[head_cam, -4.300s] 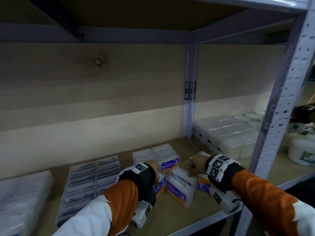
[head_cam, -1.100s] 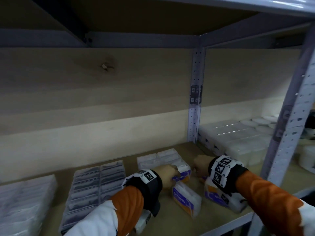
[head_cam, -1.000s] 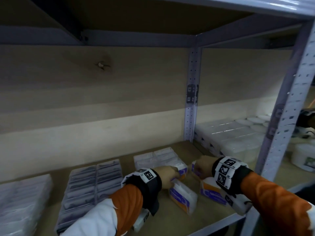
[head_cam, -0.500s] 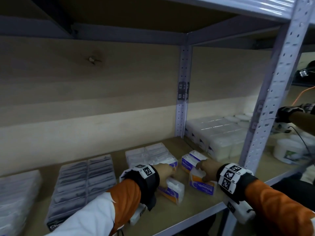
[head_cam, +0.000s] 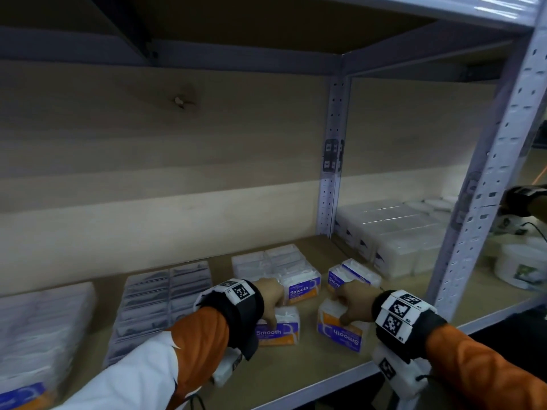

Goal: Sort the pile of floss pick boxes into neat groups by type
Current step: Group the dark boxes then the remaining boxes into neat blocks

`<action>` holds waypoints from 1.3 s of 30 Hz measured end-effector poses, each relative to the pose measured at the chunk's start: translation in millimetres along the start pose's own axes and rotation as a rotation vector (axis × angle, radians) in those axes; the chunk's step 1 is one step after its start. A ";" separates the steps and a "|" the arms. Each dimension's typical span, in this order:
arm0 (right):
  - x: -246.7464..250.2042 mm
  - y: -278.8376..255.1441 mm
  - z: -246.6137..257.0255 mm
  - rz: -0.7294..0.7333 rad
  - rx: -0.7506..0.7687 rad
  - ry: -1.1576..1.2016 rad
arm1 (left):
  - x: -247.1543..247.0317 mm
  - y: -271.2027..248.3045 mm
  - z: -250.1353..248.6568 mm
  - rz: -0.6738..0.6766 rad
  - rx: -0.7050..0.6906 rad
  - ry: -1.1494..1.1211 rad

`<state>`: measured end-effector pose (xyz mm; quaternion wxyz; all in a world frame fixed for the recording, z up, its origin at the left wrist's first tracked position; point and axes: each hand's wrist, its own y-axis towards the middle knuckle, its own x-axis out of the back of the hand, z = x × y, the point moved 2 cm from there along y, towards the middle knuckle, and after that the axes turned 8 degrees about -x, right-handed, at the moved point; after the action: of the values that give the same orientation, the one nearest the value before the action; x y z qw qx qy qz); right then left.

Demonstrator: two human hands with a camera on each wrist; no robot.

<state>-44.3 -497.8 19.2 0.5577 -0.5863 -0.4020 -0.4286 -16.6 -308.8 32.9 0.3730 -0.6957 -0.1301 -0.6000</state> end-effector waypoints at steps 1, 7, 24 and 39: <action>-0.7 -0.1 3.6 0.005 0.006 -0.002 | -0.7 -1.1 1.3 -0.001 0.012 -0.004; 1.3 1.8 19.5 -0.001 0.016 -0.004 | -7.0 -3.2 1.2 -0.035 0.052 -0.027; 7.9 -15.9 18.2 -0.213 0.090 0.322 | -12.1 -8.5 -0.2 -0.049 0.046 -0.042; -64.0 -19.1 -27.0 -0.367 -0.089 1.105 | -13.6 -11.2 0.7 -0.081 0.063 -0.113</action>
<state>-83.7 -523.3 -35.4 0.5762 -0.2195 -0.1279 -0.7768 -26.4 -297.1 24.2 0.3622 -0.7105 -0.1976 -0.5700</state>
